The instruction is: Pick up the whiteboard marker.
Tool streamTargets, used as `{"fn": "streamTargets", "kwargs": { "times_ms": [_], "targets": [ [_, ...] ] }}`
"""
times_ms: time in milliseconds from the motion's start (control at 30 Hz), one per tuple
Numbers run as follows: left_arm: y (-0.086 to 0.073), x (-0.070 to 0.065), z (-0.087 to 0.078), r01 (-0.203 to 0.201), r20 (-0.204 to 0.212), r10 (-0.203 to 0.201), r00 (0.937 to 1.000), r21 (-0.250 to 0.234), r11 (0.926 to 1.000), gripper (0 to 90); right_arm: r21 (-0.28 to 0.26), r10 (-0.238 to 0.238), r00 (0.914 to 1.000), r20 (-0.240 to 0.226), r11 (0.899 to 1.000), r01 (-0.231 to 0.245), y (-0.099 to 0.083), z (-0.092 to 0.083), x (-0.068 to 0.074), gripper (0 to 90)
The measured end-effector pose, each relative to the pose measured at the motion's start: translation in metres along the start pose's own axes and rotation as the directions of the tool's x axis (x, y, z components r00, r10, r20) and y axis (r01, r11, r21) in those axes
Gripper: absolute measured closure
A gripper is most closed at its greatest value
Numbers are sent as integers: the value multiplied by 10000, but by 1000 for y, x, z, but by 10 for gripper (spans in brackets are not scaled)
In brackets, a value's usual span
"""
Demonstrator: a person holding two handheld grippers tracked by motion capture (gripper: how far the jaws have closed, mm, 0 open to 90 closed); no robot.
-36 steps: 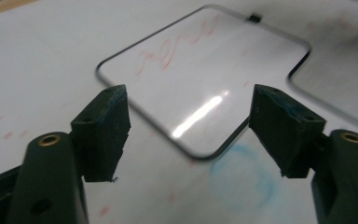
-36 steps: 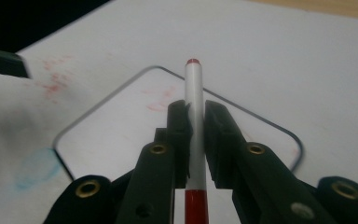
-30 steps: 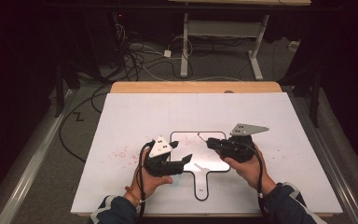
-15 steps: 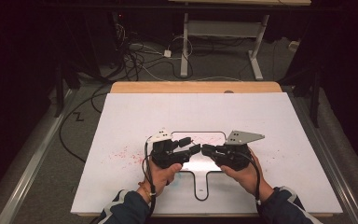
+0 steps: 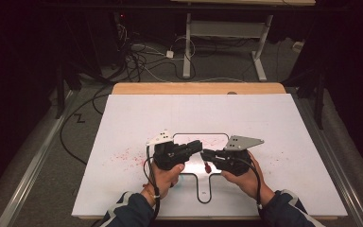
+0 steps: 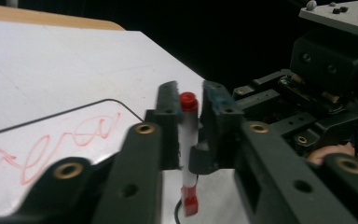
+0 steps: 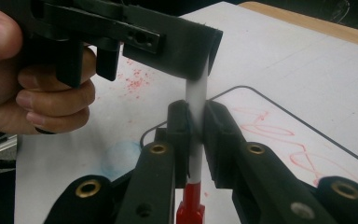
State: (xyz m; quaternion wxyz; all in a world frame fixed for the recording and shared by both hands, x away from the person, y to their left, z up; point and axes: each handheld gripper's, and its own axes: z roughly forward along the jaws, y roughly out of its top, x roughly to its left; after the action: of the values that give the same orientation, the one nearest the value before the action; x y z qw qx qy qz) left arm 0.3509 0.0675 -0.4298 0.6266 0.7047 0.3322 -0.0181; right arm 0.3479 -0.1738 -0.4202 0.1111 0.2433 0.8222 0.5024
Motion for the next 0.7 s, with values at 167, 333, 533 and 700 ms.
{"fn": "streamTargets", "kwargs": {
  "times_ms": [167, 333, 533, 700],
  "targets": [
    [4, -5, 1, -459, -215, 461, 9987, 91, 9989, 784, -147, -28, 10000, 60, 9999, 29, 0, -1, 0, 817],
    [6, -9, 4, -952, -695, 971, 9928, 299, 9950, 784, 43, -111, 9997, 226, 9999, 110, 0, 2, -1, 798],
    [7, -18, 7, -1741, -1448, 1812, 9727, 604, 9829, 783, 382, -311, 9977, 604, 9989, 288, -1, 12, 1, 814],
    [7, -18, 8, -1818, -1873, 1926, 9632, 733, 9806, 783, 420, -425, 9953, 874, 9984, 389, -1, 19, 1, 811]
  ]
}}
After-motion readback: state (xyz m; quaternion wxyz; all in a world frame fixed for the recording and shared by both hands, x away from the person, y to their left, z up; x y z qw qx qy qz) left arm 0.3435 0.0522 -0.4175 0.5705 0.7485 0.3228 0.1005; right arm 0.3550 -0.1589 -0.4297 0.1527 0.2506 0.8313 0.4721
